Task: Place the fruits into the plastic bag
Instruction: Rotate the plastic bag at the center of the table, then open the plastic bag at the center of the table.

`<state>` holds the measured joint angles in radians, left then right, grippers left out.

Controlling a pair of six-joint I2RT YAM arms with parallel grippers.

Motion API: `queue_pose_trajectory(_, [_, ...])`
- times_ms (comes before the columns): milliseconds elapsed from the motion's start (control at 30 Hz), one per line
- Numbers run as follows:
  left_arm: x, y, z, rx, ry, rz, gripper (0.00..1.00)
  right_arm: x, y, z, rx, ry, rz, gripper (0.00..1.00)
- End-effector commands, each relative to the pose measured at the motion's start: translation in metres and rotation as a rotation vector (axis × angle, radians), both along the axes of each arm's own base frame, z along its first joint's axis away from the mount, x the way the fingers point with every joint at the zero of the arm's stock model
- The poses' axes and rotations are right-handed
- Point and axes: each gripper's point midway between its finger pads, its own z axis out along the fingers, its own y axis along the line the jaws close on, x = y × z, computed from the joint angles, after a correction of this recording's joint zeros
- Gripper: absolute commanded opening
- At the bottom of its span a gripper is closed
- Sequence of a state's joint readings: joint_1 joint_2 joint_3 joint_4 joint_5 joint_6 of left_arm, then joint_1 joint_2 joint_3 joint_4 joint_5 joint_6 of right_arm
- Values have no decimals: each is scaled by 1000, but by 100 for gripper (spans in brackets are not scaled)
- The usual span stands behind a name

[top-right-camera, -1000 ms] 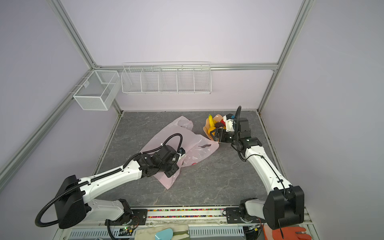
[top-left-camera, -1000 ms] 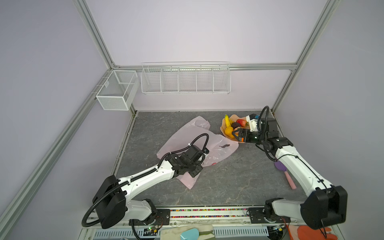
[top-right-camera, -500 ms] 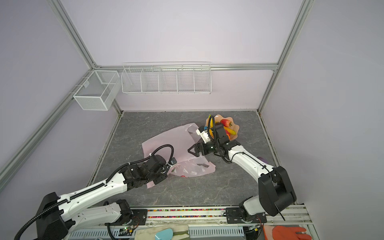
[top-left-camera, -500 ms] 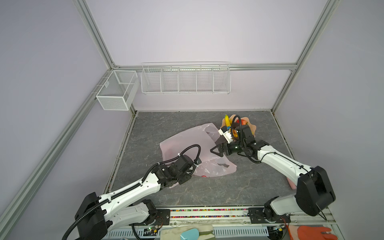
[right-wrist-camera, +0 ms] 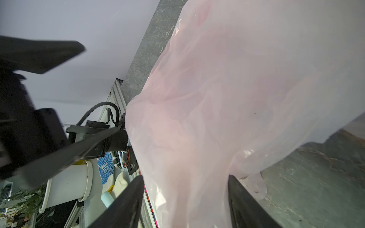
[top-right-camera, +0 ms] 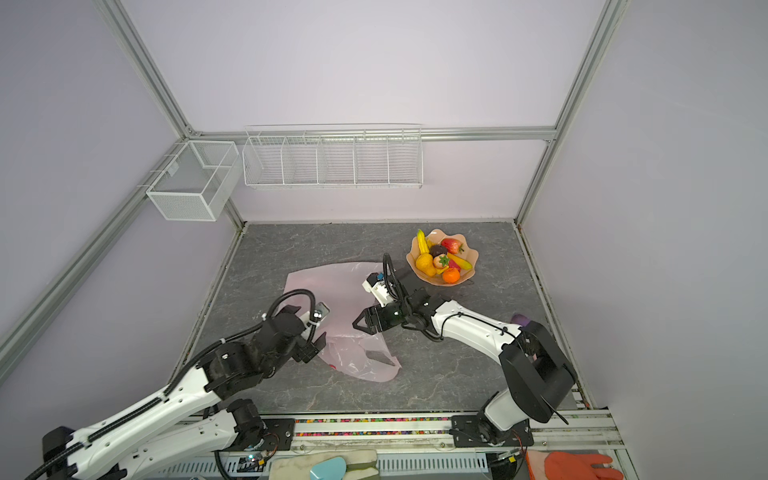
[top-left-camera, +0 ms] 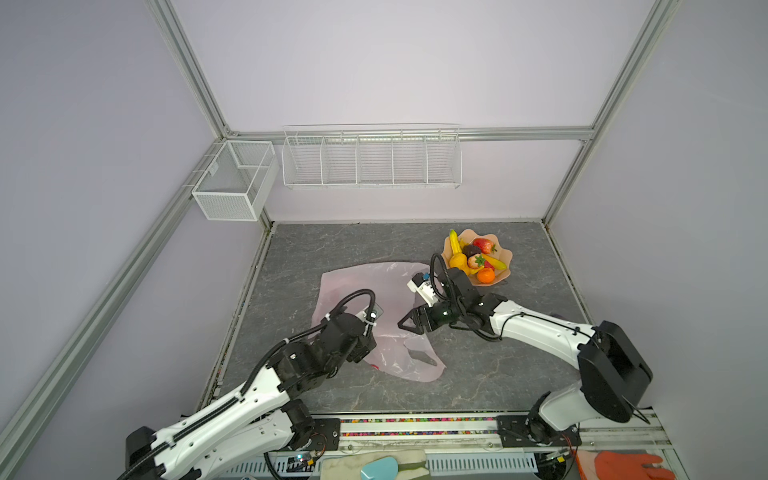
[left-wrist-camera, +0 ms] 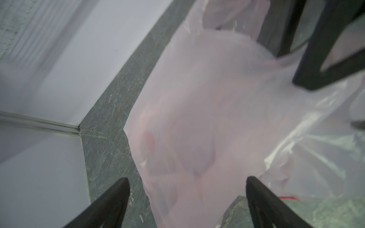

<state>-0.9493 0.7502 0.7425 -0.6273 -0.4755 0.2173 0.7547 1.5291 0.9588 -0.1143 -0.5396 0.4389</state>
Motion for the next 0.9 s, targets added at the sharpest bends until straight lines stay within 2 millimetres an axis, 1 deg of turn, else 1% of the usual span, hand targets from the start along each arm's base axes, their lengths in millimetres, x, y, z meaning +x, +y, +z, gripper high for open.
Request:
queue_pose_trajectory(0, [-9,10,67,-316,-64,64,99,2,10,4,4,38,-36,74])
queue_pose_trajectory(33, [-12,11,79,-392,-63,72,99,3,8,5,-8,41,-54,77])
queue_pose_trajectory(100, [-12,9,91,-471,-31,103,99,7,-3,11,-39,24,-108,83])
queue_pose_trajectory(133, [-10,8,92,-476,-4,130,99,10,-10,16,-46,5,-141,87])
queue_pose_trajectory(200, [-4,4,88,-450,57,191,99,17,-30,28,-82,-28,-224,94])
queue_pose_trajectory(233, [3,-4,79,-415,107,224,99,20,-43,32,-120,-44,-276,97])
queue_pose_trajectory(300, [9,-22,66,-372,191,237,99,26,-73,39,-199,-70,-384,100])
queue_pose_trajectory(400, [19,-51,48,-317,304,249,99,29,-126,46,-278,-81,-574,94])
queue_pose_trajectory(467, [26,-70,36,-283,373,269,99,26,-160,54,-287,-81,-685,93])
queue_pose_trajectory(567, [31,-102,18,-213,487,241,99,15,-199,68,-296,-120,-801,92])
queue_pose_trajectory(667, [36,-127,-5,-151,590,257,94,0,-224,76,-316,-142,-856,92])
queue_pose_trajectory(733, [40,-137,-20,-103,647,296,92,-9,-234,77,-317,-142,-879,92])
queue_pose_trajectory(767, [41,-144,-29,-75,674,306,89,-13,-237,77,-310,-137,-892,92])
queue_pose_trajectory(867, [45,-160,-54,27,684,337,87,-22,-243,76,-275,-122,-925,91])
